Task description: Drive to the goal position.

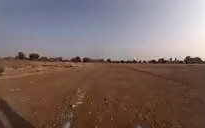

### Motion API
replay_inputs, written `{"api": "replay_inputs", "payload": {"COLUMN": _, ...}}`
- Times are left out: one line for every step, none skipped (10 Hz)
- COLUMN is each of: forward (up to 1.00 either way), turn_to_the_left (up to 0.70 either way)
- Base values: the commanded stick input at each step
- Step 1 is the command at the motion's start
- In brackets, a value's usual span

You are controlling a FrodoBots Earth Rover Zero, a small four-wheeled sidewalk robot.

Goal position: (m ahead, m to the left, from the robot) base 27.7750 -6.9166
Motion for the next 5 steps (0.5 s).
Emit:
{"api": "replay_inputs", "payload": {"forward": 0.5, "turn_to_the_left": 0.0}}
{"api": "replay_inputs", "payload": {"forward": 0.5, "turn_to_the_left": 0.0}}
{"api": "replay_inputs", "payload": {"forward": 0.5, "turn_to_the_left": 0.0}}
{"api": "replay_inputs", "payload": {"forward": 0.5, "turn_to_the_left": 0.0}}
{"api": "replay_inputs", "payload": {"forward": 0.5, "turn_to_the_left": 0.0}}
